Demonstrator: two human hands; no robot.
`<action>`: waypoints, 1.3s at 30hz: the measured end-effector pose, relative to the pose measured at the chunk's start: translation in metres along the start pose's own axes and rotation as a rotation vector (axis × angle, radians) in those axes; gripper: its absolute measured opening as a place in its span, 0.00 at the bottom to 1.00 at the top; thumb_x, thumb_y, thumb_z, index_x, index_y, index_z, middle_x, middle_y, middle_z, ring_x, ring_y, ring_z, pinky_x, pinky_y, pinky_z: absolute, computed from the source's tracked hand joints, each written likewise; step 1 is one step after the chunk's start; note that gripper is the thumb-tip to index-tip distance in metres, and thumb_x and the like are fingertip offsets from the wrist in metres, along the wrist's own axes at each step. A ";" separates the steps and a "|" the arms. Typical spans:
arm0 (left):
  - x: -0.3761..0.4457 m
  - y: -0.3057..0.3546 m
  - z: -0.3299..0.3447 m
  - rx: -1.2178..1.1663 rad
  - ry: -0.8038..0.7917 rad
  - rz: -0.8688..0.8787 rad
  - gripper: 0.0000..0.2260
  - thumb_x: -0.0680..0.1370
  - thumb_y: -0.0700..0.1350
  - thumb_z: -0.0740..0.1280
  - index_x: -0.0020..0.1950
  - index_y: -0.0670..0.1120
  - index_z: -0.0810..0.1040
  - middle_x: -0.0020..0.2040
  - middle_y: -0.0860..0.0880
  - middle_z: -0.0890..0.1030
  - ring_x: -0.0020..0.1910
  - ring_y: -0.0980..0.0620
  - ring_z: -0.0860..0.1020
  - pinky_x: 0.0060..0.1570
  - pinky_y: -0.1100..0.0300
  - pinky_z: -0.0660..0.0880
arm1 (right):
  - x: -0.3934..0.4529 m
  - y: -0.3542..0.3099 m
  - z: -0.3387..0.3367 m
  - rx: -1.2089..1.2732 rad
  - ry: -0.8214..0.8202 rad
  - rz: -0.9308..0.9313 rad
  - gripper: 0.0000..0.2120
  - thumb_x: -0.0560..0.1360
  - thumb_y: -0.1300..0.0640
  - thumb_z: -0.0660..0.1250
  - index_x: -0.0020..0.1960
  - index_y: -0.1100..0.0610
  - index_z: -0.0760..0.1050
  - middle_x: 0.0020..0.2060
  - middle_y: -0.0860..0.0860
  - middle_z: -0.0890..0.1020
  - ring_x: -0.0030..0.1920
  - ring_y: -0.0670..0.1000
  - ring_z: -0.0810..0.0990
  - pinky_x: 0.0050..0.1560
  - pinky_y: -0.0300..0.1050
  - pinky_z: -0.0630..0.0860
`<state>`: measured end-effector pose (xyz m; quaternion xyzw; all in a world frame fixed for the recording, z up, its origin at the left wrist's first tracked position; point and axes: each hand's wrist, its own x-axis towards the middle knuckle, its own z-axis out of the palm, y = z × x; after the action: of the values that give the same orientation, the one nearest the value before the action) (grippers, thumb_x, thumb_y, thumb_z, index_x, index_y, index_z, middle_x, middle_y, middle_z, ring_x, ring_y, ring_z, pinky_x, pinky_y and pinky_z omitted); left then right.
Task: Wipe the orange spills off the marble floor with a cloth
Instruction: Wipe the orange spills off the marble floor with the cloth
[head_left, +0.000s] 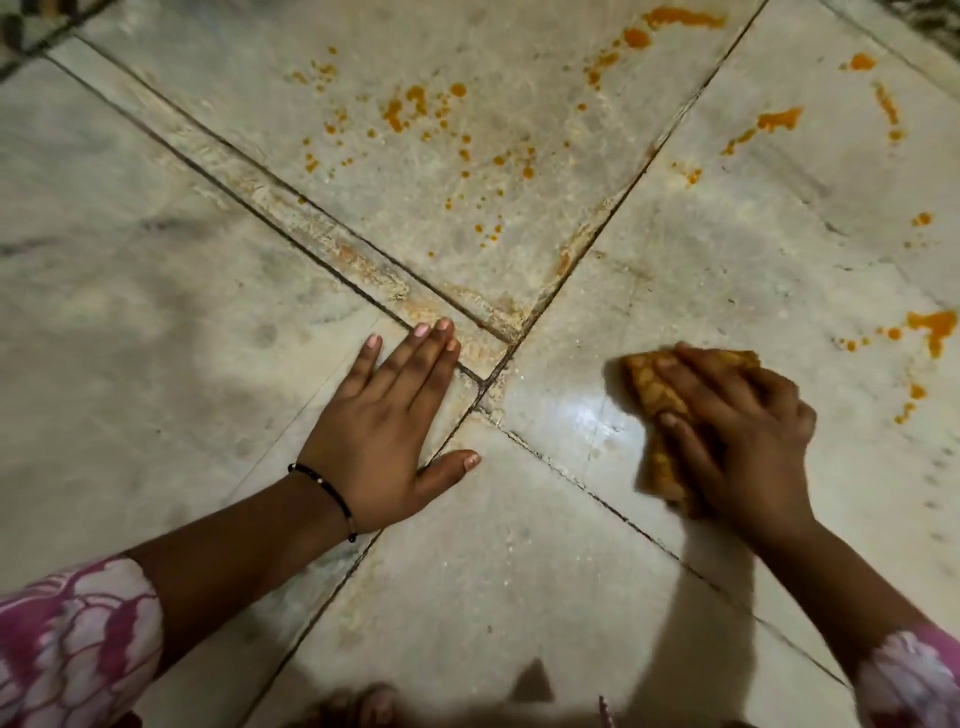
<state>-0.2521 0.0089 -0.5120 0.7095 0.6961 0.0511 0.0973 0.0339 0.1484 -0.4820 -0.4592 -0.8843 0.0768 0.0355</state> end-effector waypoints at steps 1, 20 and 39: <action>0.000 0.001 0.000 0.004 -0.002 -0.001 0.38 0.76 0.65 0.52 0.76 0.40 0.55 0.78 0.43 0.54 0.76 0.47 0.53 0.73 0.43 0.52 | 0.010 0.005 0.001 -0.001 0.017 0.060 0.24 0.77 0.39 0.52 0.71 0.42 0.66 0.72 0.44 0.67 0.61 0.62 0.65 0.57 0.54 0.61; 0.001 0.002 0.001 -0.005 0.022 -0.020 0.38 0.76 0.66 0.52 0.76 0.39 0.55 0.77 0.43 0.55 0.76 0.47 0.54 0.72 0.42 0.55 | 0.068 -0.043 0.007 -0.032 0.140 0.172 0.18 0.76 0.45 0.59 0.63 0.45 0.76 0.64 0.45 0.75 0.56 0.59 0.67 0.48 0.49 0.58; -0.002 0.003 -0.004 -0.062 0.076 -0.103 0.46 0.74 0.69 0.54 0.76 0.35 0.47 0.77 0.37 0.47 0.77 0.41 0.46 0.74 0.45 0.48 | 0.142 -0.086 0.011 0.008 0.129 0.161 0.18 0.75 0.50 0.60 0.64 0.41 0.73 0.66 0.42 0.73 0.60 0.59 0.67 0.48 0.51 0.62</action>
<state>-0.2497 0.0072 -0.5072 0.6668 0.7331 0.0943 0.0952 -0.1191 0.2145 -0.4794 -0.5325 -0.8402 0.0531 0.0878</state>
